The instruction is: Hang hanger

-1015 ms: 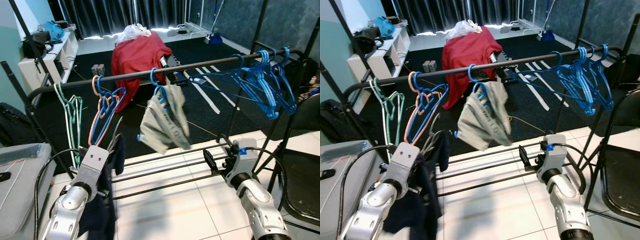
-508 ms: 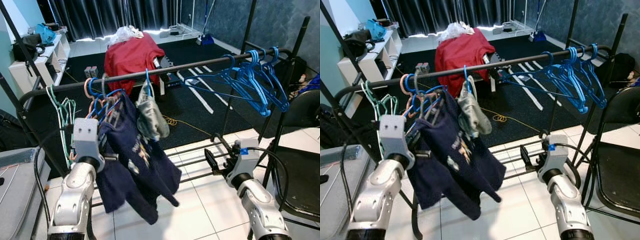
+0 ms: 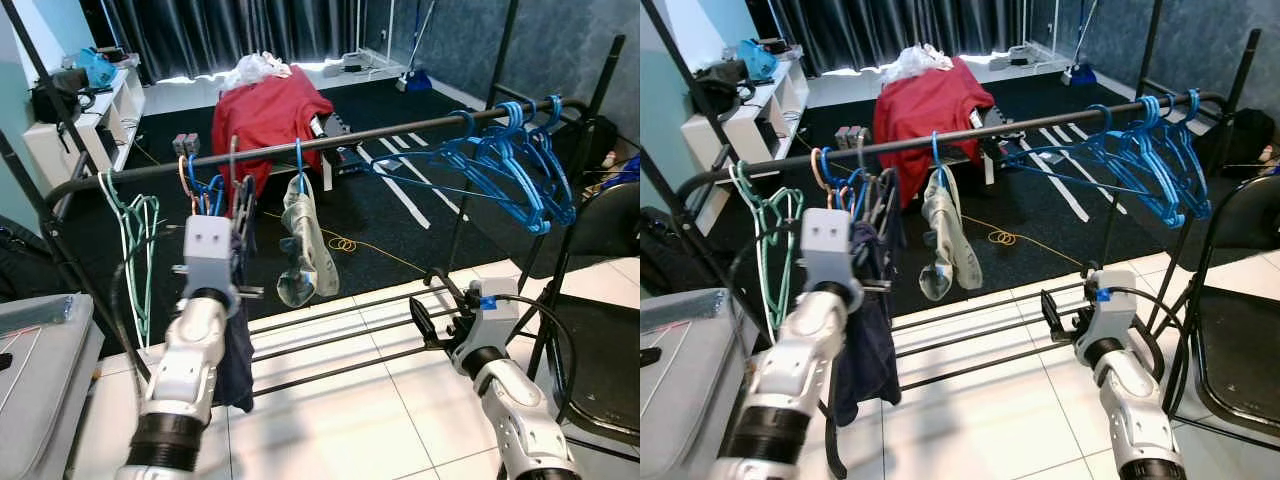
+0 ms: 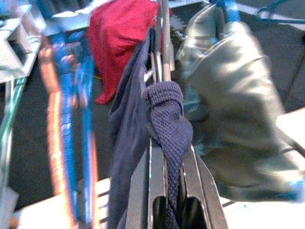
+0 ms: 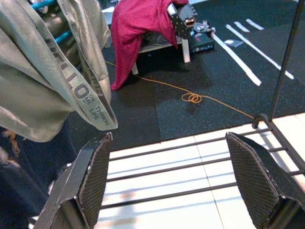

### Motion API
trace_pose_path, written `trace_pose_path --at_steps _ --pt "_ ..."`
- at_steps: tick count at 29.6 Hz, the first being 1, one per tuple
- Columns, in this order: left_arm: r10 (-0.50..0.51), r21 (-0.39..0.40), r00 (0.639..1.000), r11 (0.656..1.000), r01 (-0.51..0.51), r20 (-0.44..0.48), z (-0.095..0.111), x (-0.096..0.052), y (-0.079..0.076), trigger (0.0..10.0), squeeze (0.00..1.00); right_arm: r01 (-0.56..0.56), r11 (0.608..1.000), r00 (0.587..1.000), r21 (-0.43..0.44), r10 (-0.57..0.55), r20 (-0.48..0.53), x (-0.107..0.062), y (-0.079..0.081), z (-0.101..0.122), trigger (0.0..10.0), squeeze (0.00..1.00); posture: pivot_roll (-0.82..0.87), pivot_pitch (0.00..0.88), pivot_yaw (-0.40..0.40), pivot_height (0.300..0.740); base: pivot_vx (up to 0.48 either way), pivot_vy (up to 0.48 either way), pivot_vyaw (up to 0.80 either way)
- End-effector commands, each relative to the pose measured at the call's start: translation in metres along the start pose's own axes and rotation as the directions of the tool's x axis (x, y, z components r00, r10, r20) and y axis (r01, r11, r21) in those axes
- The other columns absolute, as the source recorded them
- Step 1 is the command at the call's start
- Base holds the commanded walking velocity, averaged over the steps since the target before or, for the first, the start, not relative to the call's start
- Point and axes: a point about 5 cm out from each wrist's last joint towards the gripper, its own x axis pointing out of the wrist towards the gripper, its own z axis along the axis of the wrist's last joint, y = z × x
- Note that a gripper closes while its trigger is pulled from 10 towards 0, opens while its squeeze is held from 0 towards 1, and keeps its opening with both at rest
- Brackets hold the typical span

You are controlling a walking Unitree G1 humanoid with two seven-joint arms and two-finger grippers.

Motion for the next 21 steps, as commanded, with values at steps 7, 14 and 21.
trace_pose_path --at_steps 7,14,21 --pt "0.021 0.000 0.999 1.000 -0.021 0.041 0.012 0.016 -0.013 10.0 0.00 -0.001 1.000 1.000 0.006 0.001 -0.003 -0.001 0.004 -0.001 10.0 0.00 -0.16 0.000 0.077 0.740 0.000 0.000 0.00" --pt "0.100 -0.024 0.993 0.995 -0.099 0.058 0.015 0.024 -0.010 10.0 0.00 0.000 1.000 1.000 0.007 0.000 -0.003 -0.001 0.005 -0.001 10.0 0.00 -0.17 0.000 0.079 0.740 0.000 0.000 0.00" --pt "0.212 -0.027 0.977 0.977 -0.212 0.024 0.005 0.032 0.007 10.0 0.00 -0.002 1.000 1.000 0.009 0.002 -0.005 -0.001 0.007 -0.002 10.0 0.00 -0.18 0.000 0.088 0.740 0.000 0.000 0.00"
